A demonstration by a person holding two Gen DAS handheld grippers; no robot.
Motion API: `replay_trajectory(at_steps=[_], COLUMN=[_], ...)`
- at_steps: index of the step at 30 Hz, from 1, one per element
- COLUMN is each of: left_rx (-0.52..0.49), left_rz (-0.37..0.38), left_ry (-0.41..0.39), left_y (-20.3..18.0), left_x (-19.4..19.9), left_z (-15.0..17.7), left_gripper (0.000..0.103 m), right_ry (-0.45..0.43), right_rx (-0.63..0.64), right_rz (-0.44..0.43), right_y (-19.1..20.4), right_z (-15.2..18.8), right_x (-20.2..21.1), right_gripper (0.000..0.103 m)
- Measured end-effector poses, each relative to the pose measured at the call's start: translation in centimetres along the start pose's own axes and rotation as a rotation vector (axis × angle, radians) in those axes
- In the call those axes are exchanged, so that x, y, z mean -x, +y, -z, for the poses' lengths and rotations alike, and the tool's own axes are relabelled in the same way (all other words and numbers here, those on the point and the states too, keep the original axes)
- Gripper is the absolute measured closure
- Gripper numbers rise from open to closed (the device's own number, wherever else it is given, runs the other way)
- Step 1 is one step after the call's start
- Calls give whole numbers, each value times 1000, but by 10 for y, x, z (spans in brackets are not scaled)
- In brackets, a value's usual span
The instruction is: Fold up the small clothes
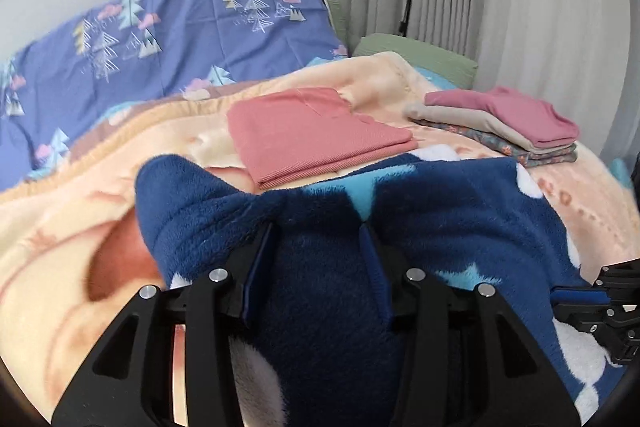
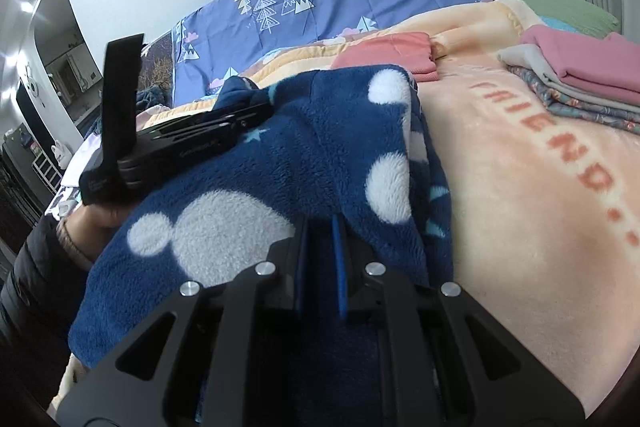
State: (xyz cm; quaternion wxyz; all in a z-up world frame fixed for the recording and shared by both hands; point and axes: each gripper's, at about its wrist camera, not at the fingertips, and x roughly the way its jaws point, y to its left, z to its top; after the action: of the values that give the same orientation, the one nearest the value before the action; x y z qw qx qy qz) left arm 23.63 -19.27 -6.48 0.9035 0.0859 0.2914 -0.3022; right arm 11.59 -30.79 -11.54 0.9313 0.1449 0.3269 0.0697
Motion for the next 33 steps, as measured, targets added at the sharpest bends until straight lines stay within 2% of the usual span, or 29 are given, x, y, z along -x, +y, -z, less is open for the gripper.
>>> replay_trajectory(at_steps=[6,11,16,17,19,21,23,24,25,26,27,28,29,33], left_rx=[-23,17,-39,-38,-11,2,-14,-24,-30,-42,-77,-78,-55,-106], left_rz=[-98,-107,-162,-155,-129,-114,-130,-118,-97,-81,-88,-106,-110,-124], left_ry=[10,76,169,179,145,77,60,110,201,326,375,322,317,354], left_y=[-11,-7,-18,-18,-17,-14,-14,-13,-10,-7,-7,-6,-5,-12], left_x=[-4,-9,-14,-11,3,18,18,4,-18,-46,-67,-66,-65,-63], left_z=[-10,-18,-29,-34,-49,-67,-77,-76,-69,-51,-29,-25,-26,-31], left_gripper=[56,54,54,57,71,95,99,99,99,100,99,99,100,100], right_ry=[-12,-20,-26,-28,-33,-37,-39,-39,-39,-40,-39,-36,-38,-31], right_rx=[-7,-6,1,4,9,17,20,20,19,17,17,19,26,37], right_rz=[7,11,21,23,28,37,42,44,43,40,34,32,42,45], right_y=[-1,0,2,3,4,7,8,8,8,8,7,8,9,9], right_z=[0,2,4,5,7,7,7,7,8,8,8,7,8,7], right_x=[0,2,5,6,7,7,7,8,8,8,8,7,7,8], right_gripper=[92,92,92,92,92,92,92,92,92,92,92,92,92,92])
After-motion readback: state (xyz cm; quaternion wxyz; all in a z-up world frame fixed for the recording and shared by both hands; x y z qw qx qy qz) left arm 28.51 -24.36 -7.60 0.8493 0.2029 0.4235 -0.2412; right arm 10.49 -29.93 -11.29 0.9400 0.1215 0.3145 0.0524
